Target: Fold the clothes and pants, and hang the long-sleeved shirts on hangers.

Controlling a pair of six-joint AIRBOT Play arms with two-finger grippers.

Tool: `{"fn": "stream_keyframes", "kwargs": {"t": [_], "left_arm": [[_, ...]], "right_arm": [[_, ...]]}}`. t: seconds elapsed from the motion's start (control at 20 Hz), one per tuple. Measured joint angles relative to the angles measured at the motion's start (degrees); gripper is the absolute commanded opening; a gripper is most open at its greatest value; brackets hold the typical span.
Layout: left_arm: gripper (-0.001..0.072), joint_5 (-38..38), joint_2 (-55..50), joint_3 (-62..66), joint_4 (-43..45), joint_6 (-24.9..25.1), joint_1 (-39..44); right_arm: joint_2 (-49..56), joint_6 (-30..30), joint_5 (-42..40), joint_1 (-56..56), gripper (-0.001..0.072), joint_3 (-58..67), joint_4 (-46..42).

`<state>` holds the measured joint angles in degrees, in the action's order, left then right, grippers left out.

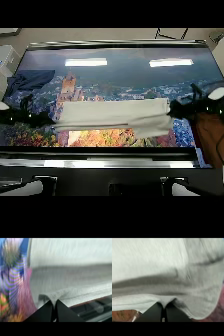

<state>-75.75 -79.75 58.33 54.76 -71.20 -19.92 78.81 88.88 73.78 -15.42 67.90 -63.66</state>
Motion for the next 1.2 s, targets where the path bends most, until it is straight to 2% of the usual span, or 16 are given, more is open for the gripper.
{"fn": "stream_keyframes", "kwargs": {"t": [0.3, 0.35, 0.4, 0.45, 0.5, 0.55, 0.6, 0.65, 0.7, 0.8, 1.0, 1.2], "left_arm": [[0.0024, -0.94, -19.17, 24.22, -0.22, -6.95, 4.42], [0.0049, -1.36, -22.03, 26.97, -0.22, -7.58, 4.96], [0.0132, -1.75, -24.46, 29.00, -0.26, -8.50, 5.38], [0.0330, -1.86, -26.36, 30.42, -0.50, -8.76, 5.68], [0.0551, -2.16, -27.98, 31.50, -1.07, -9.29, 5.90], [0.0614, -2.43, -28.98, 32.28, -1.51, -9.70, 5.95], [0.0614, -2.93, -29.64, 33.03, -2.05, -9.77, 5.86], [0.0615, -3.74, -29.94, 33.70, -2.38, -9.75, 5.46], [0.0616, -4.37, -29.99, 34.45, -2.40, -9.75, 4.76], [0.0666, -6.27, -29.20, 35.85, -2.69, -9.75, 2.80], [0.0666, -9.25, -24.72, 37.16, -2.95, -9.86, -1.05], [0.0666, -11.06, -19.54, 37.51, -3.17, -10.49, -1.86]], "right_arm": [[17.25, 4.55, -6.97, 2.69, 0.0052, 15.21, 3.85], [19.34, 4.76, -7.72, 2.80, 0.0052, 16.13, 4.76], [21.03, 4.94, -8.09, 2.86, 0.0053, 16.72, 5.53], [22.56, 5.25, -8.35, 2.93, 0.0070, 17.18, 6.36], [23.65, 5.27, -8.70, 2.97, 0.0173, 17.49, 7.10], [24.41, 5.33, -8.79, 2.93, 0.0393, 17.77, 7.87], [24.81, 5.70, -8.70, 2.58, 0.0563, 18.14, 8.81], [24.90, 5.62, -8.04, 1.77, 0.0646, 18.58, 9.57], [24.85, 4.92, -6.95, 0.46, 0.0696, 19.04, 10.08], [24.81, 3.21, -2.86, -3.82, 0.0716, 19.65, 10.56], [26.49, -0.33, 6.05, -11.47, 0.0719, 19.32, 10.51], [29.88, -5.20, 9.86, -13.86, 0.0720, 19.04, 12.83]]}}
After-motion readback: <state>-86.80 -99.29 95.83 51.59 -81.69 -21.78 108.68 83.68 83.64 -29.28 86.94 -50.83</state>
